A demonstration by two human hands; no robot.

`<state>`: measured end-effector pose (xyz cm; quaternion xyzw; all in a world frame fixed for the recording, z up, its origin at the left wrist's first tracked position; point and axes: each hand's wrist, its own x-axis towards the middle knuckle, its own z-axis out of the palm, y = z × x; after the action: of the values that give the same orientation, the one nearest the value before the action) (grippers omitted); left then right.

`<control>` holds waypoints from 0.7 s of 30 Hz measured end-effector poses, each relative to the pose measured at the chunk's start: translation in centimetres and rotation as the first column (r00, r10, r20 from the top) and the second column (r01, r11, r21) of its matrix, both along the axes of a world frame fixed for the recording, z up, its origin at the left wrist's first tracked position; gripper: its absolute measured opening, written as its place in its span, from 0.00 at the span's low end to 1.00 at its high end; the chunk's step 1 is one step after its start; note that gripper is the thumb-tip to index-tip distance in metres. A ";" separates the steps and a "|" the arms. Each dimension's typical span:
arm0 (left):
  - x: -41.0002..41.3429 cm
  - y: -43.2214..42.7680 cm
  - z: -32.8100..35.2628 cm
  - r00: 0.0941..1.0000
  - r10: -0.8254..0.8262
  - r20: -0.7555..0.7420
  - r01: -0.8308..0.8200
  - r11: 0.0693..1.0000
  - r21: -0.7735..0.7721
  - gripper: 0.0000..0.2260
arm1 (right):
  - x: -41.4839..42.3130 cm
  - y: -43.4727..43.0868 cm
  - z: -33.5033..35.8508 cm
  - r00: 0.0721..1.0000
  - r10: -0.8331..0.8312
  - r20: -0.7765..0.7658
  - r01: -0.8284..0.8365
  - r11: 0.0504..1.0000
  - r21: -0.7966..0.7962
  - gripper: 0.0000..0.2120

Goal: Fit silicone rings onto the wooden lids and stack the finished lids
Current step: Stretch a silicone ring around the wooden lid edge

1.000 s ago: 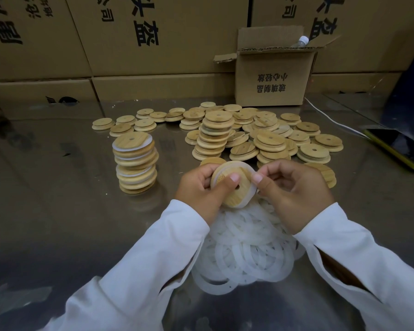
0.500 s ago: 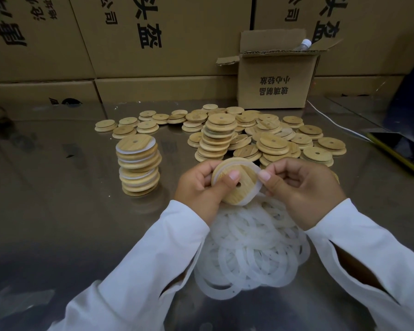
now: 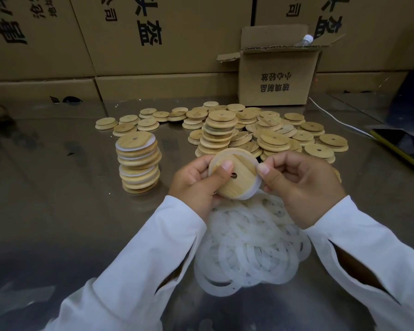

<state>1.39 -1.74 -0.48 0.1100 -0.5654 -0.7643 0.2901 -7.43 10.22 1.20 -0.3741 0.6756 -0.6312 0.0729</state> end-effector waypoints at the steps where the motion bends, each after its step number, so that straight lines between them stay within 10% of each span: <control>1: 0.0 0.1 -0.1 1.000 -0.007 0.010 0.007 1.000 -0.002 0.12 | 0.0 0.1 0.0 1.000 0.003 0.014 -0.003 1.000 -0.005 0.07; 21: -0.4 0.5 -0.2 0.989 0.096 0.112 -0.082 0.990 -0.118 0.10 | -0.1 0.0 -0.9 0.985 -0.153 0.083 0.150 0.988 0.036 0.05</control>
<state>1.03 -1.29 -0.72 0.1634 -0.6185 -0.7094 0.2959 -7.57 10.23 0.31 -0.2933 0.7075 -0.6403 0.0589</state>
